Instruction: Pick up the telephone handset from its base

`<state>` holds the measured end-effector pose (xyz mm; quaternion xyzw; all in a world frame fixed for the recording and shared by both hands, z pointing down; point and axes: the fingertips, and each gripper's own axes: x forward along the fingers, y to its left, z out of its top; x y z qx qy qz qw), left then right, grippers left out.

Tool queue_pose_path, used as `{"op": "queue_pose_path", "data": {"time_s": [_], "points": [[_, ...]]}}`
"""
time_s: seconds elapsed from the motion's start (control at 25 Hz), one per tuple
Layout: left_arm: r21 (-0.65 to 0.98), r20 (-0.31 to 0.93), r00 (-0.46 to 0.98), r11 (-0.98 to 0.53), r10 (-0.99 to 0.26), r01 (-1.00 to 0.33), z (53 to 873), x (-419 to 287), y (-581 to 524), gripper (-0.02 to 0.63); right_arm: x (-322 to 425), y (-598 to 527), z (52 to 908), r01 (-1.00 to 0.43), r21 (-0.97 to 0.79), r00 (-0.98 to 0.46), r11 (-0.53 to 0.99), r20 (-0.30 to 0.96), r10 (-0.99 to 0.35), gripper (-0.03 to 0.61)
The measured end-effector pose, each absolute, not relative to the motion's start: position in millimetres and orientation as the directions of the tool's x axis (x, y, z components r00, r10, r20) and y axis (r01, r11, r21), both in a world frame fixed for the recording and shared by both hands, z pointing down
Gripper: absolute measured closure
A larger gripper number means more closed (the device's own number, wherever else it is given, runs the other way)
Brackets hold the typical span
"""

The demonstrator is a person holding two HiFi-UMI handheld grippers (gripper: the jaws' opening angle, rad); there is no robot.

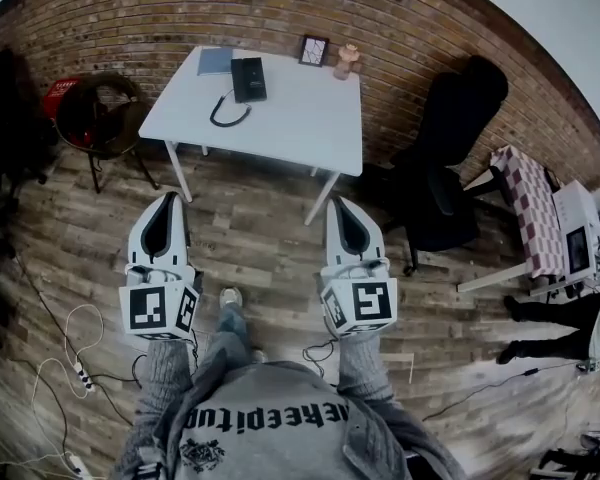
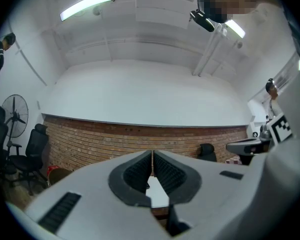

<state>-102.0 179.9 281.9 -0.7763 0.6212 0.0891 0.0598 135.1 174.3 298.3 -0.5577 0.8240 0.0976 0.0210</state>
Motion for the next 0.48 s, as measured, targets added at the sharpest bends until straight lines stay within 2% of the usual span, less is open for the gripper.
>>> {"op": "queue_pose_path", "data": {"time_s": [0.48], "points": [[0.008,-0.233,0.240,-0.249,-0.942,-0.969,281.3,-122.4,51.4,0.601,114.2,51.8,291.3,-0.931,0.140,-0.357,0.338,-0.145,-0.923,0.574]]}}
